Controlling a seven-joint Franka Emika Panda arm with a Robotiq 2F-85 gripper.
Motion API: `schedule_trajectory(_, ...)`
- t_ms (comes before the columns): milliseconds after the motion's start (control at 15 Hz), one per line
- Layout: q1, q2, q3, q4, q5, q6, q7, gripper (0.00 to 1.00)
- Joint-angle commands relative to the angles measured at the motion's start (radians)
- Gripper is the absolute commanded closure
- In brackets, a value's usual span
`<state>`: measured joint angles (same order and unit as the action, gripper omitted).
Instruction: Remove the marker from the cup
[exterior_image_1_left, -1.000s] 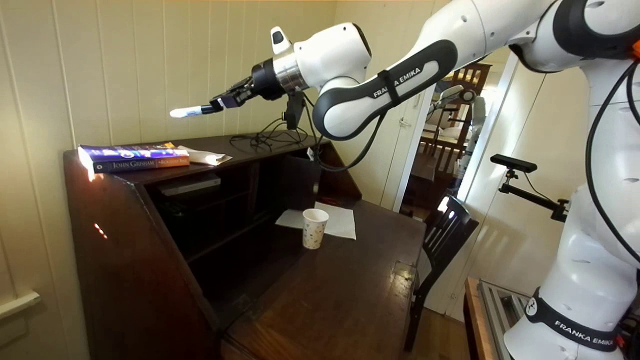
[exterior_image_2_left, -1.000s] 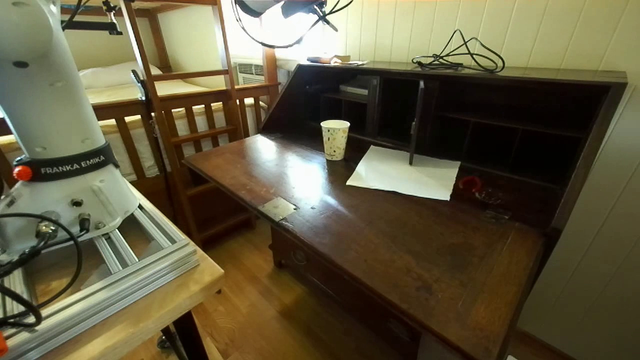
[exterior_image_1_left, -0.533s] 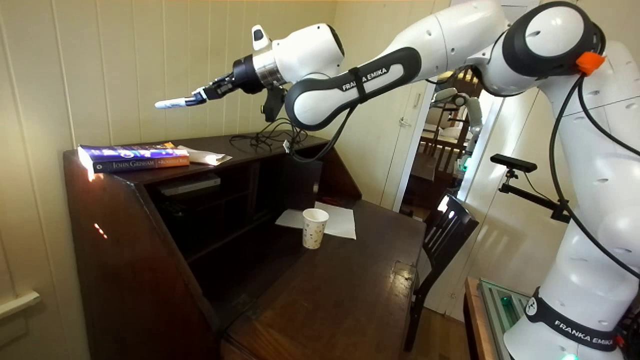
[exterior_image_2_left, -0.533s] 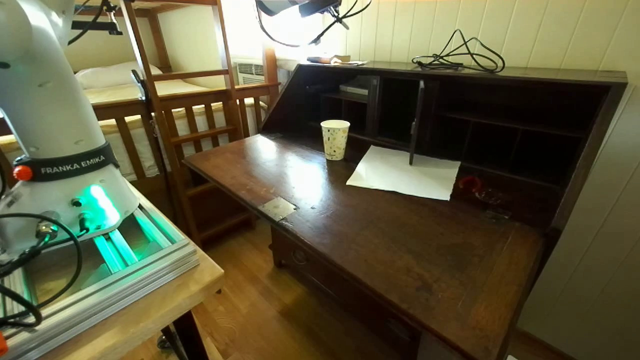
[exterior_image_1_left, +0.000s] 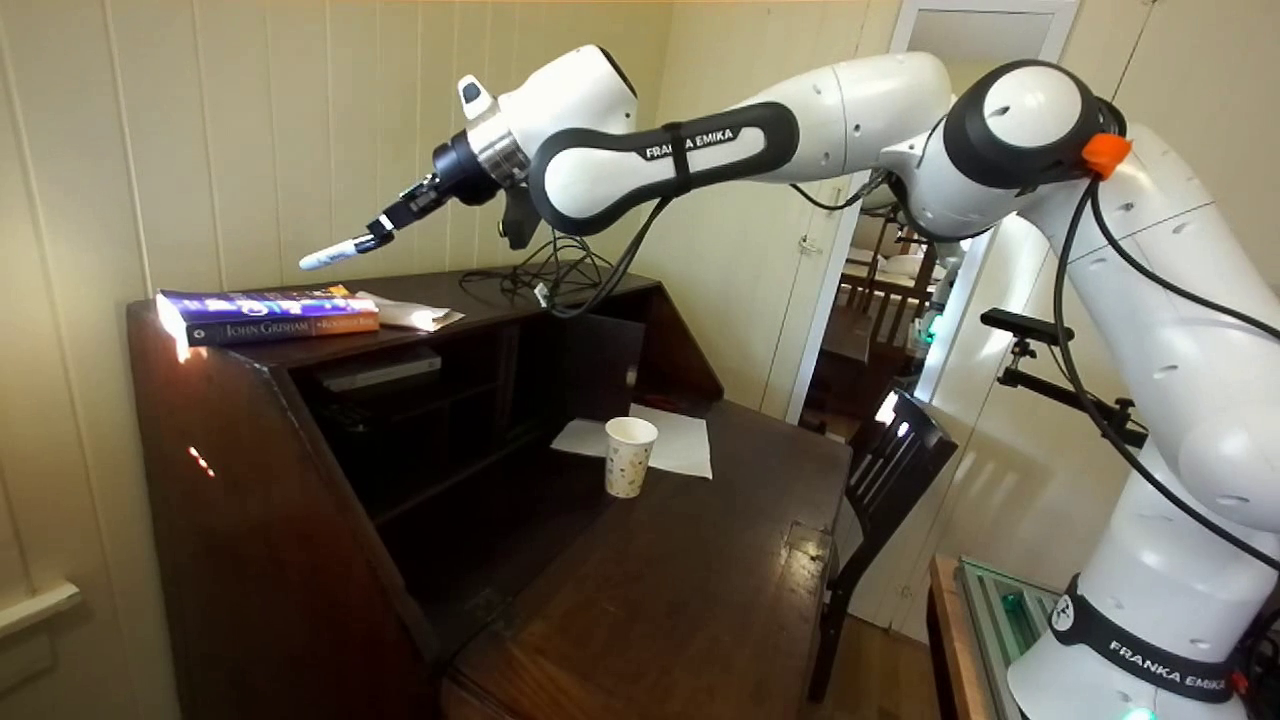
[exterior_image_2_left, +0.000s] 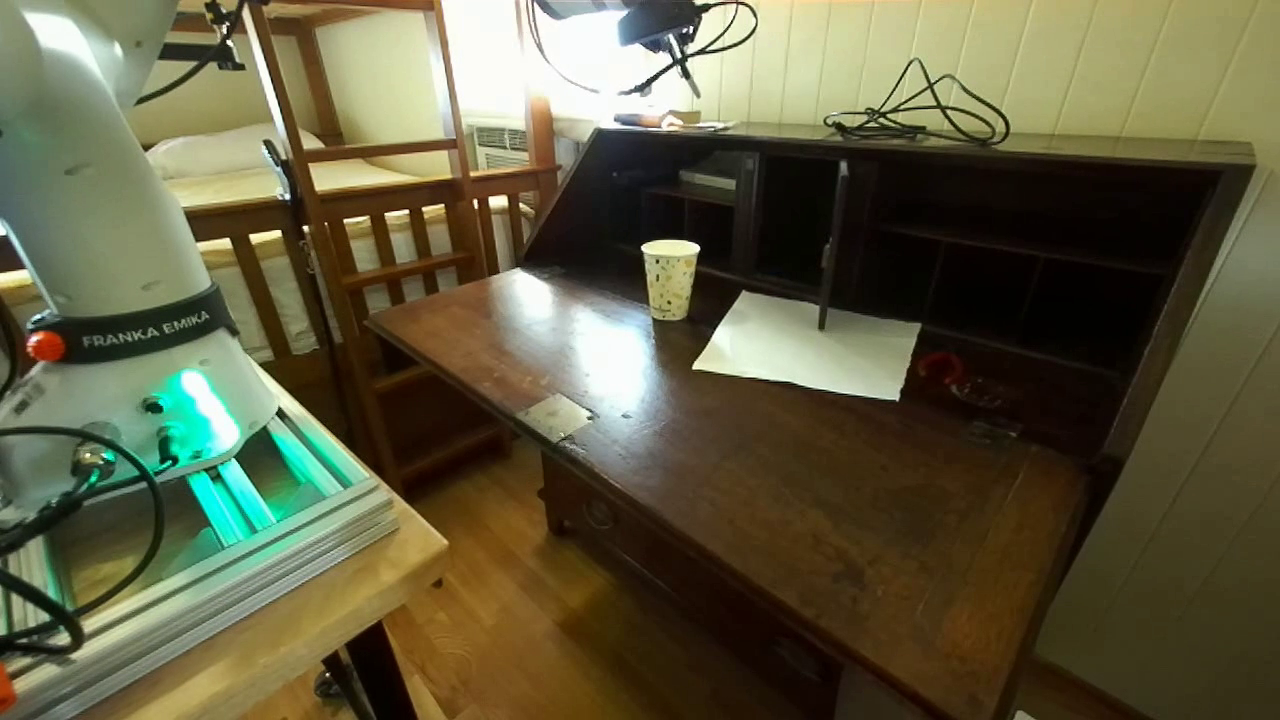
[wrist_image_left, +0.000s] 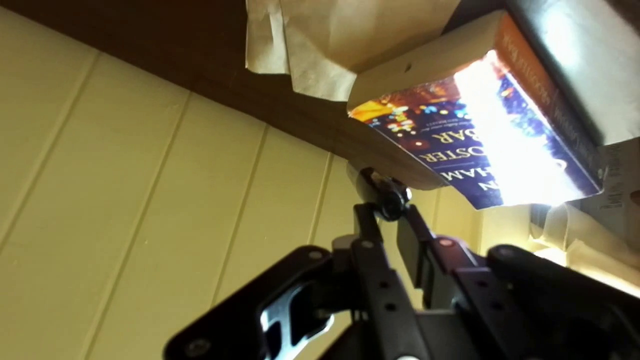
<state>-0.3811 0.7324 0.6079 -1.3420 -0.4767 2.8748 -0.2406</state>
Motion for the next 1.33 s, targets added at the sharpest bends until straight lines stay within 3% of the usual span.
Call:
schedule_trajectory(0, 0.076, 0.002, -0.098, 0.073, 0.179, -0.078, -0.094, 0.96)
schedule_trajectory(267, 0.148, -0.005, -0.232, 0.086, 0.309, -0.089, -0.112, 0.96)
schedule_trajectory(733, 0.234, -0.007, -0.352, 0.075, 0.38, -0.09, -0.096, 0.96)
schedule_trajectory(800, 0.24, -0.01, -0.36, 0.071, 0.386, -0.097, -0.093, 0.58)
schedule_trajectory(933, 0.245, -0.018, -0.367, 0.063, 0.402, -0.114, -0.09, 0.51)
schedule_trajectory(1267, 0.265, -0.134, -0.409, -0.013, 0.404, -0.175, -0.065, 0.16)
